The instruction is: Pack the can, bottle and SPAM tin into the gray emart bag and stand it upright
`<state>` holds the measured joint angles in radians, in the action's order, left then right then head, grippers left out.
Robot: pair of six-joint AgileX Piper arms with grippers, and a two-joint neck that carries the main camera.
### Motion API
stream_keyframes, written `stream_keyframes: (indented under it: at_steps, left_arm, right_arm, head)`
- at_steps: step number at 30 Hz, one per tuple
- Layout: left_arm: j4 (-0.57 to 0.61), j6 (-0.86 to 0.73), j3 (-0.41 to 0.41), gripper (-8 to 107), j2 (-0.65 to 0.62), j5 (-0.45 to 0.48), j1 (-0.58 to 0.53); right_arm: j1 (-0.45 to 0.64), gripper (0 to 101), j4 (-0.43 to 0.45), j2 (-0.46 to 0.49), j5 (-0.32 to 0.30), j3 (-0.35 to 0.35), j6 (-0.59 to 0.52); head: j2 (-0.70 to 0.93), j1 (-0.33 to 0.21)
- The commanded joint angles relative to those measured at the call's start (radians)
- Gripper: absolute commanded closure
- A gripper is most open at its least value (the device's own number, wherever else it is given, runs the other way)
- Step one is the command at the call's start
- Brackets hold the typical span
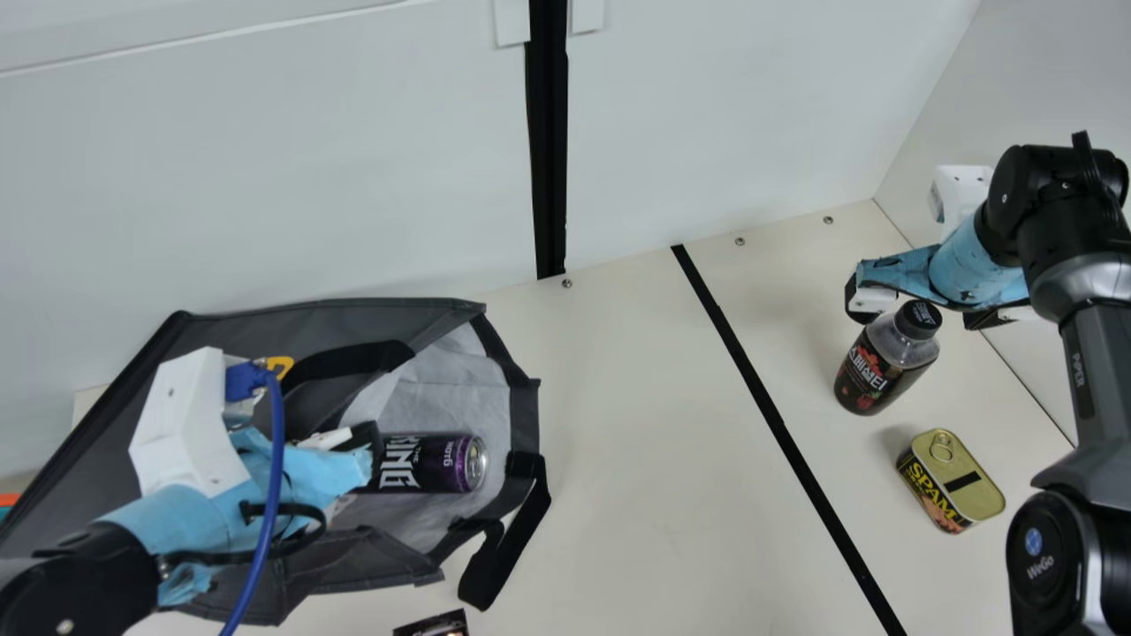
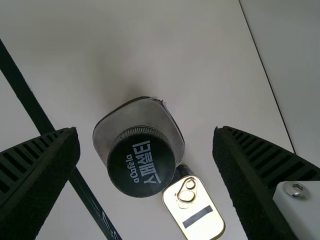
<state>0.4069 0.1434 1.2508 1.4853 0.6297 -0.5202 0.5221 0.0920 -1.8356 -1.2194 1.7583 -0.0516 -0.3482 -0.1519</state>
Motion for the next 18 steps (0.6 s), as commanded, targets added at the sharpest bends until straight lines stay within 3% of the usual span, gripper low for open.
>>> stream_keyframes:
  at_steps: [1,2,16,18]
  left_arm:
    - [0.0,0.0,0.0,107,0.0,0.0,0.0]
    - [0.0,0.0,0.0,107,0.0,0.0,0.0]
    - [0.0,0.0,0.0,107,0.0,0.0,0.0]
    - [0.0,0.0,0.0,107,0.0,0.0,0.0]
  right_arm:
    - [0.002,6,0.0,-0.001,-0.001,-0.001,0.001]
    - [0.002,6,-0.001,-0.002,-0.001,-0.002,0.002]
    - [0.007,100,-0.01,-0.006,-0.001,-0.015,0.009]
    - [0.007,101,-0.012,-0.005,-0.001,-0.016,0.009]
  head:
    - [-0.001,-0.023]
    - [-0.001,-0.023]
    - [-0.001,-0.023]
    - [-0.001,-0.023]
